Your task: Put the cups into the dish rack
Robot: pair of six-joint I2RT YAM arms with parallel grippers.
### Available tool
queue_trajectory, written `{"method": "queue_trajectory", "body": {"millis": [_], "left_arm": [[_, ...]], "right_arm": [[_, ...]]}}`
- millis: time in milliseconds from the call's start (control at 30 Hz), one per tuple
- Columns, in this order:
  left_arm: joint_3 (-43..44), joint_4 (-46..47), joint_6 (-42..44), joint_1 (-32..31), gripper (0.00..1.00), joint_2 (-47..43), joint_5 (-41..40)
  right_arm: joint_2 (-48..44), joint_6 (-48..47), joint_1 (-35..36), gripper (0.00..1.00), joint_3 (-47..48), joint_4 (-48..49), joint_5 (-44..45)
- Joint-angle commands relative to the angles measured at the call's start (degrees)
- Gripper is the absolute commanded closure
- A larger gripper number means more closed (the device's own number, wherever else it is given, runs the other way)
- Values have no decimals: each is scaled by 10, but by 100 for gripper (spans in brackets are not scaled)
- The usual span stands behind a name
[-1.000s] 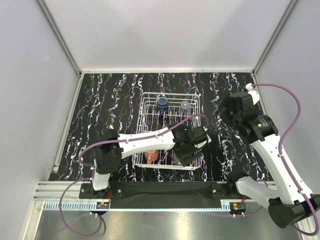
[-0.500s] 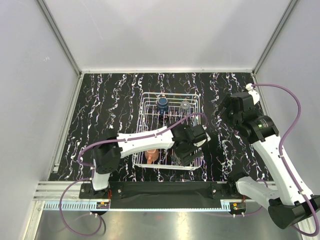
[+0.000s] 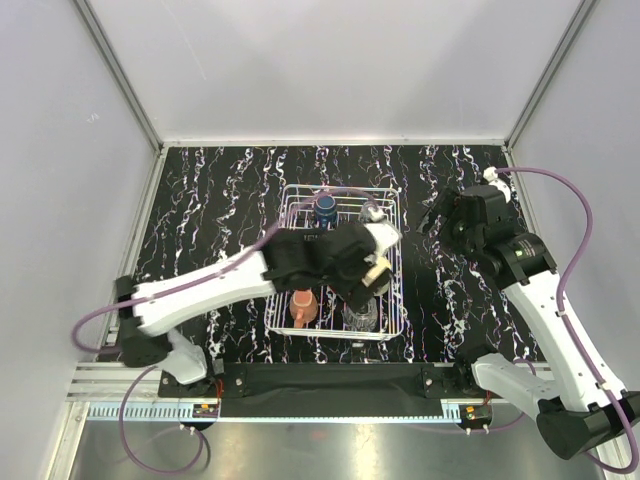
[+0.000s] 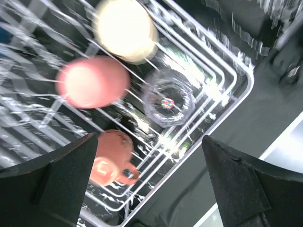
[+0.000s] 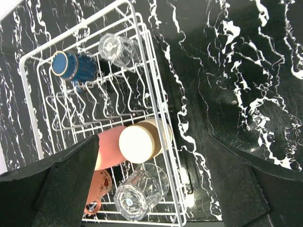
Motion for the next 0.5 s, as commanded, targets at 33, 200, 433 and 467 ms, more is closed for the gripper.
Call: {"method": "queue_trajectory", "body": {"millis": [33,200,433,467], "left_arm": [[-44,90,-22,19,1,-148,-80],[-205,247,-36,125,1,-310,-3],[-324,325,-131,371,1,-403,154],[-347,335,-144,395,1,-407,194]], "right_arm": [[-12,-9,0,0,-26,33,-24],[-25,39,1,0,-78,38,2],[-42,31,0,0,-169,98,-54],[-46,33,0,0,-177,105,-59]]}}
